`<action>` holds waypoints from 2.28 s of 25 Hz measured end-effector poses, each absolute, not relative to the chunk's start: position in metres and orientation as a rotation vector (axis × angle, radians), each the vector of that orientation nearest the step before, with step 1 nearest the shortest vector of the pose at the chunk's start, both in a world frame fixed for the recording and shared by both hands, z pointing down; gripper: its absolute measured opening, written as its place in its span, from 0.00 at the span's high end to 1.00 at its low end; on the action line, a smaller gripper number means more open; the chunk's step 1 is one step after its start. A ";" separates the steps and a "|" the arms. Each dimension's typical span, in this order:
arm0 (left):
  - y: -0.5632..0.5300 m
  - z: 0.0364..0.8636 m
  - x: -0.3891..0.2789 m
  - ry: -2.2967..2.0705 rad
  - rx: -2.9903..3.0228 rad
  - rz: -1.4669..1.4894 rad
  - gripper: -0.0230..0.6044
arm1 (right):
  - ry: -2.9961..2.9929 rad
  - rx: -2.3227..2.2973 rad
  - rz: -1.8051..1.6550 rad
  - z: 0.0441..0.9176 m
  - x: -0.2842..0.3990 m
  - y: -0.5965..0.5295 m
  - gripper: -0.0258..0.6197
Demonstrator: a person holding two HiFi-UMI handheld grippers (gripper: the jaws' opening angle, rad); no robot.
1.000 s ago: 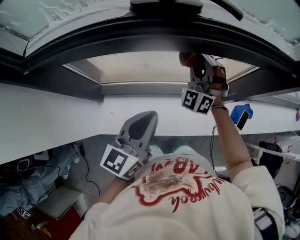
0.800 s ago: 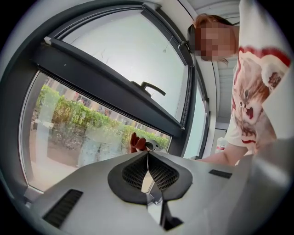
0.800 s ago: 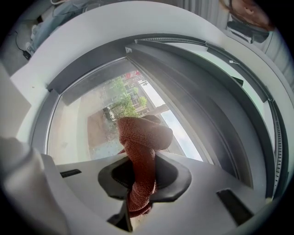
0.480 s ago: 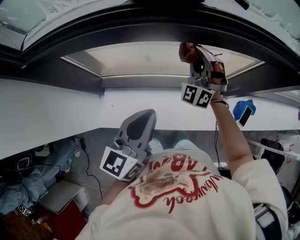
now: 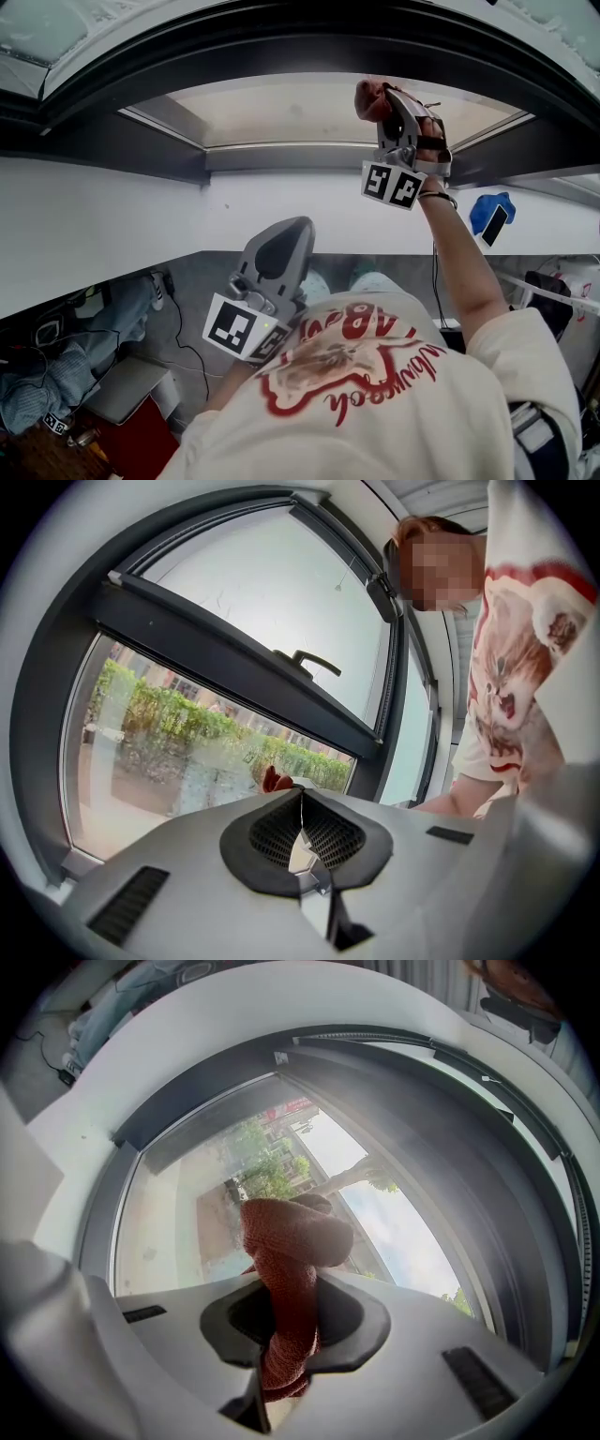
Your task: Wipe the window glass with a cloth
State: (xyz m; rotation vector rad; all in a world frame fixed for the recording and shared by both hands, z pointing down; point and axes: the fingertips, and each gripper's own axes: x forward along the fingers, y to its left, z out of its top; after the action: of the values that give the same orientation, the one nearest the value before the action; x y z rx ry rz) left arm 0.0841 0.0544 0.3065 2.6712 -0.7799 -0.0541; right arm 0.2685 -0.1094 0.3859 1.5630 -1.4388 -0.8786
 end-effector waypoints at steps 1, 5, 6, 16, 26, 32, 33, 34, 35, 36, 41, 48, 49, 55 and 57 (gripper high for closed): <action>0.054 0.308 0.085 -0.778 2.670 -0.050 0.93 | -1.440 1.561 -0.875 0.389 0.270 -0.110 0.85; 0.050 0.313 0.090 -0.766 2.669 -0.037 0.93 | -1.440 1.556 -0.856 0.400 0.274 -0.114 0.85; 0.051 0.313 0.089 -0.767 2.667 -0.035 0.93 | -1.442 1.551 -0.851 0.403 0.273 -0.113 0.85; 0.056 0.312 0.096 -0.747 2.684 -0.019 0.93 | -1.468 1.448 -0.799 0.436 0.264 -0.111 0.85; 0.053 0.315 0.097 -0.759 2.673 -0.002 0.93 | -1.494 1.384 -0.755 0.468 0.262 -0.113 0.85; 0.048 0.313 0.090 -0.807 2.655 0.003 0.93 | -1.507 1.344 -0.722 0.489 0.259 -0.114 0.85; 0.048 0.313 0.089 -0.813 2.658 0.006 0.93 | -1.509 1.338 -0.718 0.492 0.259 -0.114 0.85; 0.048 0.314 0.087 -0.818 2.666 0.013 0.93 | -1.512 1.334 -0.713 0.495 0.259 -0.114 0.85; 0.048 0.315 0.086 -0.822 2.672 0.019 0.93 | -1.515 1.330 -0.710 0.498 0.259 -0.114 0.85; 0.047 0.315 0.086 -0.826 2.674 0.024 0.93 | -1.517 1.326 -0.707 0.500 0.259 -0.114 0.85; 0.045 0.315 0.086 -0.848 2.646 0.025 0.93 | -1.527 1.311 -0.692 0.512 0.256 -0.114 0.85; 0.039 0.317 0.083 -0.875 2.631 0.025 0.93 | -1.539 1.289 -0.654 0.530 0.253 -0.117 0.85; 0.043 0.317 0.081 -0.882 2.641 0.031 0.93 | -1.540 1.290 -0.657 0.529 0.252 -0.114 0.85; 0.067 0.312 0.084 -0.937 2.642 0.024 0.93 | -1.563 1.286 -0.660 0.534 0.250 -0.098 0.85; 0.060 0.318 0.091 -0.939 2.653 0.049 0.93 | -1.564 1.289 -0.635 0.544 0.262 -0.104 0.84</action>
State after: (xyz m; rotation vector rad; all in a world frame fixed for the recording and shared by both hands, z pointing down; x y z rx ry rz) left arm 0.0913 0.0602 0.3184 2.6527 -0.9390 0.0485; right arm 0.2618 -0.1040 0.5444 1.2893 -1.5642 -0.6347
